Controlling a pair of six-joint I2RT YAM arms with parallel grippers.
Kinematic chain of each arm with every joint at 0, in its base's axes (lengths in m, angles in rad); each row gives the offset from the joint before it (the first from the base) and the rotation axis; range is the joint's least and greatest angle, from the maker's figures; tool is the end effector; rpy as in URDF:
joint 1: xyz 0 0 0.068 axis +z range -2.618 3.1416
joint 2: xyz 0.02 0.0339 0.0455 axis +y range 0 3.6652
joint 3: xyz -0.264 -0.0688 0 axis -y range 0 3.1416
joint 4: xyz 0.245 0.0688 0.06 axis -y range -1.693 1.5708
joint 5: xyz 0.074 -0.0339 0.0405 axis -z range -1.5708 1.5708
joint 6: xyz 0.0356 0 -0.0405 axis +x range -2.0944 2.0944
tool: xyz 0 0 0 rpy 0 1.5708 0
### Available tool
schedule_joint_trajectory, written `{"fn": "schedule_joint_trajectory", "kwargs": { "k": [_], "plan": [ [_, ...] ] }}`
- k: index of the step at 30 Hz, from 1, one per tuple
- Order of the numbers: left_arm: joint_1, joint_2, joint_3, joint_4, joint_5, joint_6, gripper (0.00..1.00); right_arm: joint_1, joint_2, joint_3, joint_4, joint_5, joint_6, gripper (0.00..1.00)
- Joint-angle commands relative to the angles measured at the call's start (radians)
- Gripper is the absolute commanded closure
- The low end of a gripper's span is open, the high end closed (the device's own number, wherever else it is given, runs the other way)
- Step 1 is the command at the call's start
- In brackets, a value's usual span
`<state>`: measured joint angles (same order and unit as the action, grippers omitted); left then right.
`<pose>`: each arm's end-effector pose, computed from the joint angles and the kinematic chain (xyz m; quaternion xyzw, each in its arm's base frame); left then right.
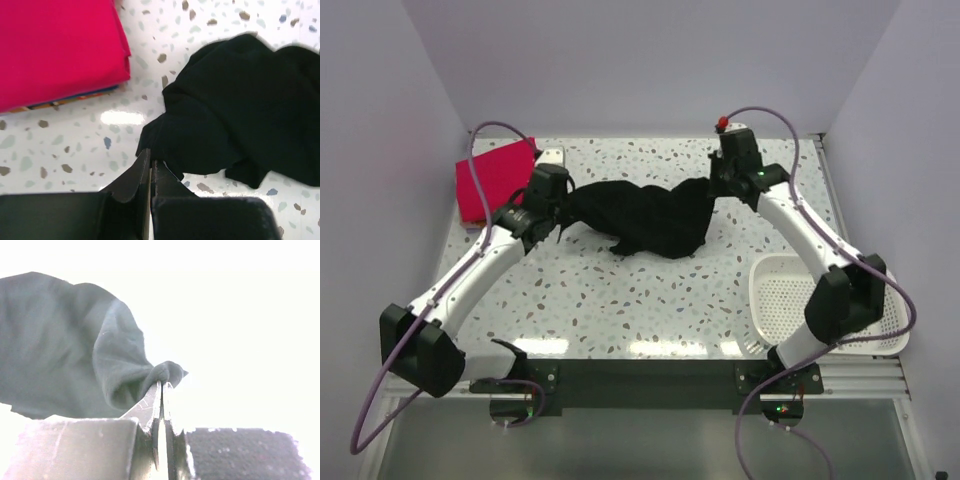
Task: Fold and stack the t-shirts
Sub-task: Flatten the tshirt out
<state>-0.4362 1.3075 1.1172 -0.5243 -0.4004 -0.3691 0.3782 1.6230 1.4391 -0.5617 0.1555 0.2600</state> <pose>0.2632 -0.1074 0.3110 -0.0526 0.8939 0.0070 0.4452 0.3420 0.1300 0.3173 -0.0229 0.9136 0.0579 0.4019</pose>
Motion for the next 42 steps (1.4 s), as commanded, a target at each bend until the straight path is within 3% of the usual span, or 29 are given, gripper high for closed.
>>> {"fn": "schedule_joint_trajectory", "kwargs": {
  "k": [1, 7, 15, 18, 25, 30, 32, 34, 38, 42],
  "plan": [
    [0.007, -0.071, 0.099, -0.112, -0.132, 0.075, 1.0, 0.008, -0.119, 0.078, -0.076, 0.101, -0.059, 1.0],
    [0.016, -0.158, 0.176, -0.207, -0.31, 0.088, 1.0, 0.007, -0.247, 0.139, -0.133, 0.237, -0.111, 1.0],
    [0.028, -0.241, 0.231, -0.28, -0.387, 0.102, 1.0, -0.012, -0.324, 0.262, -0.205, 0.469, -0.171, 1.0],
    [0.027, -0.278, 0.193, -0.224, -0.292, 0.15, 1.0, -0.022, -0.325, 0.293, -0.193, 0.519, -0.199, 1.0],
    [0.028, -0.24, 0.035, -0.118, 0.127, 0.2, 1.0, -0.085, -0.161, 0.515, -0.162, 0.512, -0.217, 1.0],
    [0.028, -0.119, -0.034, -0.08, 0.225, 0.168, 1.0, -0.099, 0.071, 0.693, -0.19, 0.492, -0.22, 1.0],
    [0.028, -0.053, -0.037, -0.068, 0.259, 0.159, 1.0, -0.099, 0.167, 0.775, -0.292, 0.449, -0.19, 0.67],
    [0.028, 0.013, -0.043, -0.057, 0.273, 0.156, 1.0, -0.088, 0.161, 0.747, -0.343, 0.329, -0.13, 0.32],
    [0.028, 0.11, -0.048, -0.042, 0.268, 0.163, 1.0, 0.023, -0.026, 0.379, -0.167, 0.218, -0.096, 0.26],
    [0.028, 0.177, -0.042, -0.014, 0.252, 0.18, 1.0, 0.122, -0.158, 0.029, -0.123, 0.026, 0.027, 0.35]
  ]
}}
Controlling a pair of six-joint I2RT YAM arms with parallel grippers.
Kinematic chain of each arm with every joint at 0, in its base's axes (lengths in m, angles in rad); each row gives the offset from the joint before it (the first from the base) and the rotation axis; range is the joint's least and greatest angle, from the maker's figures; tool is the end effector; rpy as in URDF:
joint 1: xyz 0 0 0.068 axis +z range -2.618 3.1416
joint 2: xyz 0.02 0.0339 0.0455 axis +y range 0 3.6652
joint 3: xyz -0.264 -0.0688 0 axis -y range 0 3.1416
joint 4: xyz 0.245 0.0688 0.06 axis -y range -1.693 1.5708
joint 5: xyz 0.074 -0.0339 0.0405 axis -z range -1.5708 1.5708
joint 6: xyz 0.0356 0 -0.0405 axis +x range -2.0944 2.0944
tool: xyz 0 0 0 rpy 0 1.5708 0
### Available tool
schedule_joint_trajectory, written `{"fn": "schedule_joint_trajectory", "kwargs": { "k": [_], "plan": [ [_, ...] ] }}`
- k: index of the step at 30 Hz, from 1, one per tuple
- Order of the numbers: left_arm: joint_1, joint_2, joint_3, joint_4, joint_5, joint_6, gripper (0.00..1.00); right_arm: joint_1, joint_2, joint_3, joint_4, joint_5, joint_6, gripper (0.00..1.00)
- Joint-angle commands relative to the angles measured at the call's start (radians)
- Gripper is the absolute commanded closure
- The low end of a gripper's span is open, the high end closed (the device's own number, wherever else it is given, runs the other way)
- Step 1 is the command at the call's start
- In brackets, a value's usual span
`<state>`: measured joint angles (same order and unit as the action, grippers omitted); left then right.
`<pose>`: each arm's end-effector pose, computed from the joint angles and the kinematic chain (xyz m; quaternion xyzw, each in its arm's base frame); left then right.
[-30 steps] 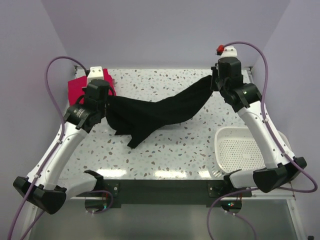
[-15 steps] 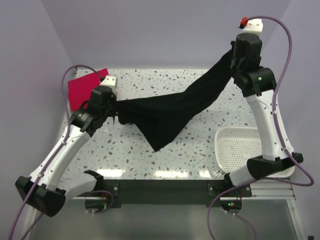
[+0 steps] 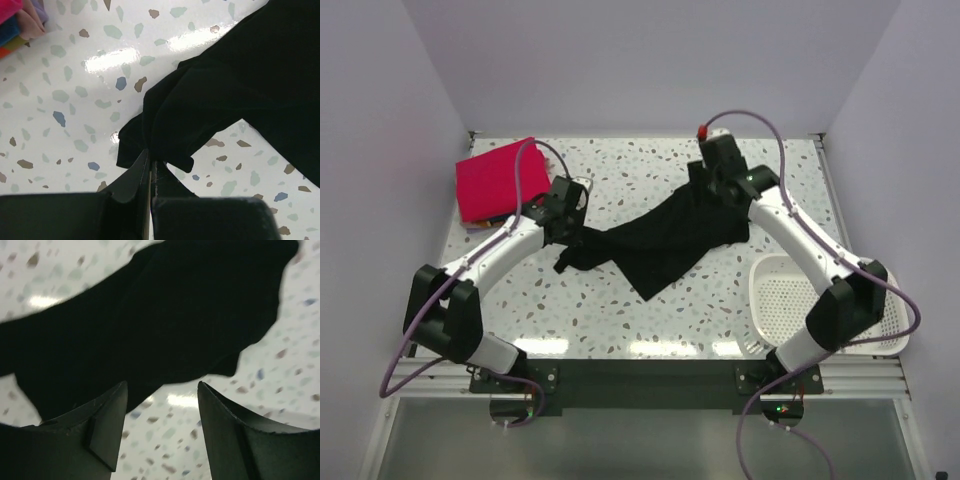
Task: Fold and stack the t-shirts
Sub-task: Flatten the tshirt out
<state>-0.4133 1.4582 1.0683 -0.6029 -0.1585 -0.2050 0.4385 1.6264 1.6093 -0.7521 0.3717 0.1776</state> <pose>0.2764 -0.1151 0.2468 0.0769 0.9527 -0.0141 0.2937 0.3293 0.1401 0.3584 -0.0462 0.9066 -0.0459 0.4170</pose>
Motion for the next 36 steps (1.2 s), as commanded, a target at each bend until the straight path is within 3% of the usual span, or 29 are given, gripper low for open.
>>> {"fn": "schedule_joint_trajectory", "kwargs": {
  "k": [1, 5, 11, 20, 36],
  "plan": [
    [0.005, 0.049, 0.009, 0.08, 0.008, 0.019, 1.0, 0.075, -0.201, -0.196, 0.086, -0.218, 0.155, 0.4],
    [0.007, 0.112, 0.013, 0.109, 0.004, 0.039, 1.0, 0.114, -0.261, -0.444, 0.141, -0.309, 0.246, 0.47],
    [0.007, 0.154, 0.01, 0.147, 0.008, 0.046, 1.0, 0.184, -0.254, -0.557, 0.206, -0.369, 0.316, 0.43],
    [0.007, 0.128, -0.019, 0.16, -0.012, 0.067, 1.0, 0.253, -0.082, -0.546, 0.287, -0.361, 0.349, 0.37],
    [0.013, 0.128, -0.021, 0.164, -0.016, 0.07, 1.0, 0.263, 0.102, -0.539, 0.327, -0.321, 0.361, 0.5]
  ]
}}
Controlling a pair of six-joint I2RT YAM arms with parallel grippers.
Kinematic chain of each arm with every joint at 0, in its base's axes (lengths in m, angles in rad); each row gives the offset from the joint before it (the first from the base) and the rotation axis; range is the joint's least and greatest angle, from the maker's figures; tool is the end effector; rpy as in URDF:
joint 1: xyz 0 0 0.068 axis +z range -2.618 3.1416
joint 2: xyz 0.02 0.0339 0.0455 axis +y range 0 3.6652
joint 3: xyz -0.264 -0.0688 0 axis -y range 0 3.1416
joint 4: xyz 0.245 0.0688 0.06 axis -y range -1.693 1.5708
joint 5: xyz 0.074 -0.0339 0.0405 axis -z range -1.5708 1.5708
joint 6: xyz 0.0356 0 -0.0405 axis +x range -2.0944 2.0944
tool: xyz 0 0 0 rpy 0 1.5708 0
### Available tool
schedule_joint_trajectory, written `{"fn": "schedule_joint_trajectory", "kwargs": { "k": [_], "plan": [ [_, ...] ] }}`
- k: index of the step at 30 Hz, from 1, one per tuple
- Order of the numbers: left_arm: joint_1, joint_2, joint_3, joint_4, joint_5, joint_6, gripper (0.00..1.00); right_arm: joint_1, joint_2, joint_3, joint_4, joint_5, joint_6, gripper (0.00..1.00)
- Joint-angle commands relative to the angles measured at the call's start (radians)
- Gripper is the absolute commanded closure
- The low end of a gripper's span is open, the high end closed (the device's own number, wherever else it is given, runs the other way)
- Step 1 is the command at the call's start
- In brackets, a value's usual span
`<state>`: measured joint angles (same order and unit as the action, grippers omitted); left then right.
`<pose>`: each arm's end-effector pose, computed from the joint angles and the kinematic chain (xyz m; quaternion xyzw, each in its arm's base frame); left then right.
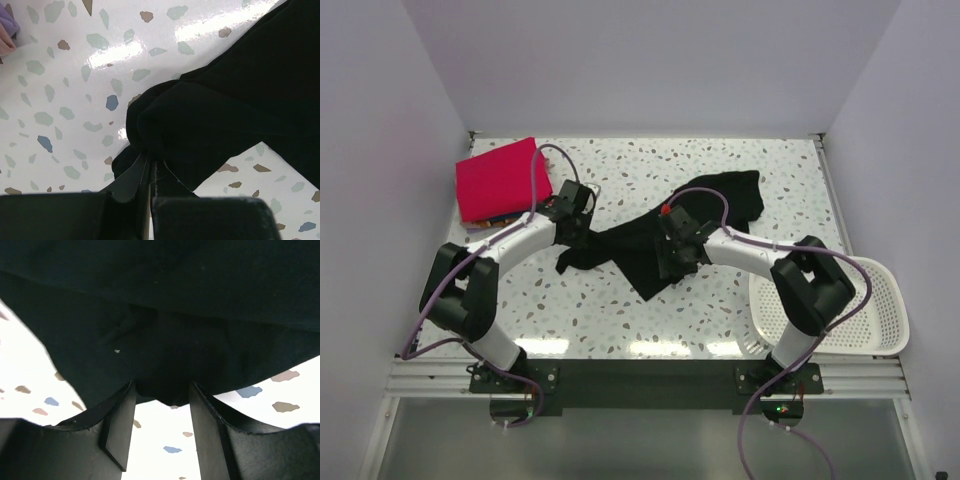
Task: Fold and stack the t-shirts
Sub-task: Flatten the tshirt out
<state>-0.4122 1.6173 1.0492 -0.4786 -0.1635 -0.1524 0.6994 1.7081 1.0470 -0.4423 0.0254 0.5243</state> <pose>0.3007 -0.1252 0.2015 0.1037 0.9573 0.0038 0.2699 0.2575 0.2154 0.1741 -0.0821 0.9693 0.1229 0.1966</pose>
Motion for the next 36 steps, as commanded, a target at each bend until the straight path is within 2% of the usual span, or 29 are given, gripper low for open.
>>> {"fn": "schedule_joint_trajectory", "kwargs": {
  "k": [1, 5, 7, 10, 11, 15, 25, 30, 31, 33, 34, 36],
  "plan": [
    [0.013, -0.03, -0.002, 0.041, -0.014, 0.019, 1.0, 0.002, 0.022, 0.021, 0.014, 0.031, 0.013, 0.5],
    [0.013, -0.031, -0.003, 0.04, -0.016, 0.02, 1.0, 0.005, 0.039, 0.018, 0.002, 0.059, 0.0, 0.51],
    [0.015, -0.031, -0.003, 0.04, -0.014, 0.019, 1.0, 0.006, 0.042, 0.016, 0.002, 0.064, -0.003, 0.57],
    [0.015, -0.033, -0.003, 0.04, -0.013, 0.019, 1.0, 0.006, 0.044, 0.024, -0.012, 0.073, -0.004, 0.75],
    [0.016, -0.031, -0.005, 0.04, -0.014, 0.019, 1.0, 0.006, 0.041, 0.03, -0.018, 0.08, -0.004, 0.85],
    [0.015, -0.033, -0.005, 0.037, -0.022, 0.019, 1.0, 0.006, 0.009, 0.06, -0.074, 0.123, -0.017, 1.0],
    [0.018, -0.059, 0.035, 0.028, -0.011, 0.014, 1.0, -0.018, -0.154, 0.191, -0.291, 0.301, -0.099, 1.0],
    [0.016, -0.08, 0.061, 0.04, 0.002, 0.005, 1.0, -0.148, -0.241, 0.194, -0.315, 0.308, -0.162, 1.0],
    [0.016, -0.085, 0.06, 0.043, 0.005, 0.002, 0.95, -0.178, -0.26, 0.191, -0.312, 0.3, -0.171, 1.0],
    [0.016, -0.108, 0.038, 0.058, 0.013, -0.006, 0.7, -0.248, -0.271, 0.185, -0.303, 0.28, -0.199, 1.0],
    [0.016, -0.117, 0.014, 0.064, 0.016, -0.009, 0.45, -0.264, -0.271, 0.185, -0.3, 0.28, -0.207, 1.0],
    [0.016, -0.154, -0.017, 0.078, 0.022, -0.022, 0.29, -0.293, -0.263, 0.186, -0.289, 0.272, -0.222, 1.0]
  ]
}}
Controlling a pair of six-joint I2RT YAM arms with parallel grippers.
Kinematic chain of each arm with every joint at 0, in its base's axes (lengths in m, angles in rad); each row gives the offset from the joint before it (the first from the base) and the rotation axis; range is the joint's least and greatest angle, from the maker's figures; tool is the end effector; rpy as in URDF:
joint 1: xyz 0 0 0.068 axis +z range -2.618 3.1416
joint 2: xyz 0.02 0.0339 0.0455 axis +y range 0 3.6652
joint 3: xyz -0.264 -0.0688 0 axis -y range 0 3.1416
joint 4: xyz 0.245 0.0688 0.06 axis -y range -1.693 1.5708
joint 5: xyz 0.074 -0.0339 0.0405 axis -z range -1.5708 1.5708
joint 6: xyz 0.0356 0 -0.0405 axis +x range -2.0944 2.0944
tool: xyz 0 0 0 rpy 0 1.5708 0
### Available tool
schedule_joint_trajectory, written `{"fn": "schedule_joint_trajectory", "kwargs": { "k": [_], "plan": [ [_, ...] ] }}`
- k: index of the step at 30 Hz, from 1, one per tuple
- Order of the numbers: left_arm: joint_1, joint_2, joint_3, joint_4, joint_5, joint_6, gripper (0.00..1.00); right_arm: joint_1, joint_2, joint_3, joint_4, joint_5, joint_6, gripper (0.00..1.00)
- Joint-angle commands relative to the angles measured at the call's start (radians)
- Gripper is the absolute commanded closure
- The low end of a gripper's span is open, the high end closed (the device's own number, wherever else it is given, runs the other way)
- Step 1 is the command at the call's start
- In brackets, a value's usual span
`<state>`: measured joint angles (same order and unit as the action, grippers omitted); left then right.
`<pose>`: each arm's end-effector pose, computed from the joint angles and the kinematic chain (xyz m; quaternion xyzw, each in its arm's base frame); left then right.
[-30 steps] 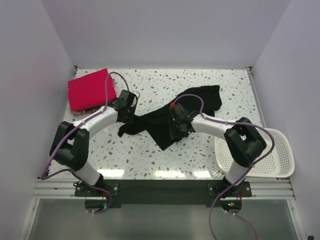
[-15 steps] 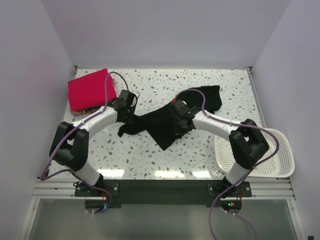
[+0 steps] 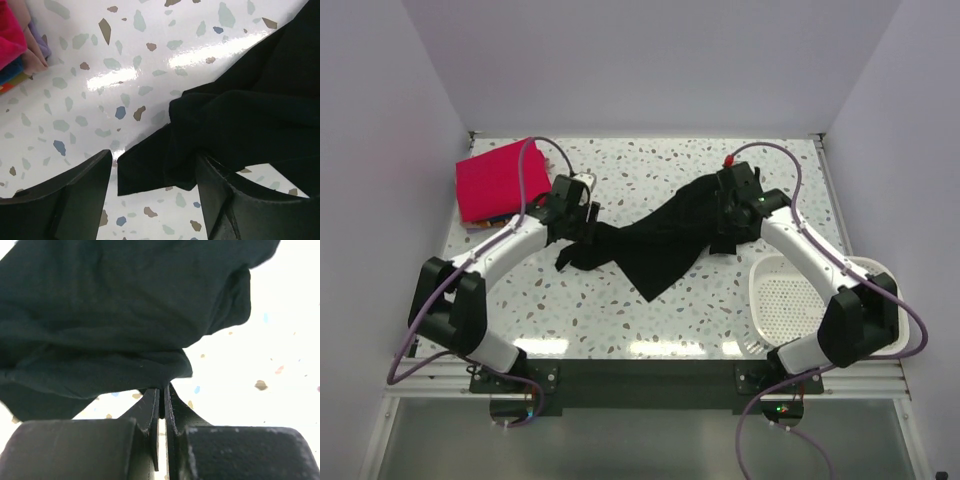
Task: Fold and stack the t-shirts
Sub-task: Flatten the tshirt out
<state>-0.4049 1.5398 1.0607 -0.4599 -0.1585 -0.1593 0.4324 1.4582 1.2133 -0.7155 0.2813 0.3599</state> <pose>0.2976 -0.1214 0.2296 0.0917 0.9434 -0.0139 0.3184 0.2807 0.1187 0.2860 0.0079 0.9453 -0.0086 0.3261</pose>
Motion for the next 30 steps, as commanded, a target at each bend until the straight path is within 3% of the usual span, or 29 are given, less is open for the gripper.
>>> {"fn": "schedule_joint_trajectory", "kwargs": {
  "k": [1, 15, 19, 30],
  "plan": [
    [0.009, -0.089, -0.044, 0.061, 0.016, -0.022, 0.27, -0.035, 0.0, 0.022, -0.015, 0.012, -0.061, 1.0],
    [0.008, -0.213, -0.272, -0.003, -0.085, -0.169, 0.34, -0.115, 0.079, 0.049, 0.044, -0.077, -0.07, 1.0],
    [0.011, -0.181, -0.266, -0.011, -0.11, -0.197, 0.33, -0.127, 0.077, 0.063, 0.045, -0.091, -0.076, 1.0],
    [0.026, -0.078, -0.26, 0.027, -0.196, -0.253, 0.43, -0.155, 0.048, 0.046, 0.042, -0.099, -0.09, 1.0]
  ]
}}
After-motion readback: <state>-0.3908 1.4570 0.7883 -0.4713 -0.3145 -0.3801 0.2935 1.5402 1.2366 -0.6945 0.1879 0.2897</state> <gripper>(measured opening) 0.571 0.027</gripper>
